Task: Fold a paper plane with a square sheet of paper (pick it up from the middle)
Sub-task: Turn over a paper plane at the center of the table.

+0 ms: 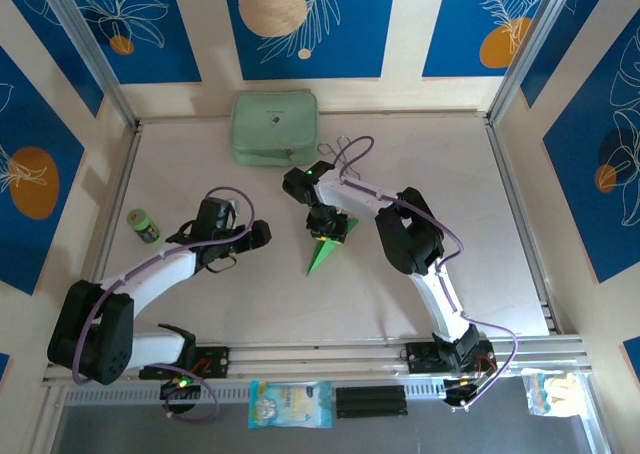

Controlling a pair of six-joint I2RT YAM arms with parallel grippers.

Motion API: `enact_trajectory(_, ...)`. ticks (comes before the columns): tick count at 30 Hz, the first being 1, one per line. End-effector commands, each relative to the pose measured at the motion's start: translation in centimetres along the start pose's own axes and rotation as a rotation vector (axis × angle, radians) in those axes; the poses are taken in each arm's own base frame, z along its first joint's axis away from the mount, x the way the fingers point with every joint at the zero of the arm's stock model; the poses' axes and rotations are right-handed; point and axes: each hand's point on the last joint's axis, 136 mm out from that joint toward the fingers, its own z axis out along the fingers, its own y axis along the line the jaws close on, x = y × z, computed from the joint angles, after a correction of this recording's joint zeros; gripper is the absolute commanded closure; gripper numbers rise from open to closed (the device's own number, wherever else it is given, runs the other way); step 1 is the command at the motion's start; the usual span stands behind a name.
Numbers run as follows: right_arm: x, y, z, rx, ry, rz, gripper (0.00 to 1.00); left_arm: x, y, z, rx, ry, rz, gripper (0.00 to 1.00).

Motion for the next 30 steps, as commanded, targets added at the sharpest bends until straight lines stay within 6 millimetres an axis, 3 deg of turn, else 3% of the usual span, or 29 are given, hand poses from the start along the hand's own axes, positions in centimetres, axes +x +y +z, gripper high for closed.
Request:
enact_trajectory(1, 0.0, -0.6, -0.8, 0.017, -0.011, 0.019, 0.75, -0.2, 0.0, -0.1, 0.011, -0.004, -0.008, 0.01)
enact_trajectory(6, -0.4, -0.4, -2.2, -0.032, -0.048, 0.004, 0.92, -0.6, 0.2, -0.5, 0.01, -0.011, -0.027, 0.01)
enact_trajectory(8, -0.6, 0.9, -3.2, -0.126, -0.066, -0.077, 1.0, -0.6, 0.6, -0.9, 0.008, -0.012, -0.047, 0.01)
enact_trajectory(15, 0.1, 6.2, -8.3, -0.544, -0.162, -0.365, 1.0, -1.7, 0.8, -2.9, 0.04, -0.063, -0.074, 0.01)
enact_trajectory(19, 1.8, 8.8, -9.5, -0.765, -0.14, -0.497, 1.0, -1.7, 0.5, -3.5, 0.063, -0.075, -0.096, 0.0)
enact_trajectory(24, 3.4, 9.9, -7.7, -0.931, -0.072, -0.531, 1.0, -1.6, 0.1, -3.9, 0.102, -0.093, -0.146, 0.0)
enact_trajectory(30, 3.8, 8.6, -4.2, -0.977, -0.009, -0.484, 1.0, -0.4, -0.7, -3.4, 0.192, -0.07, -0.206, 0.05)
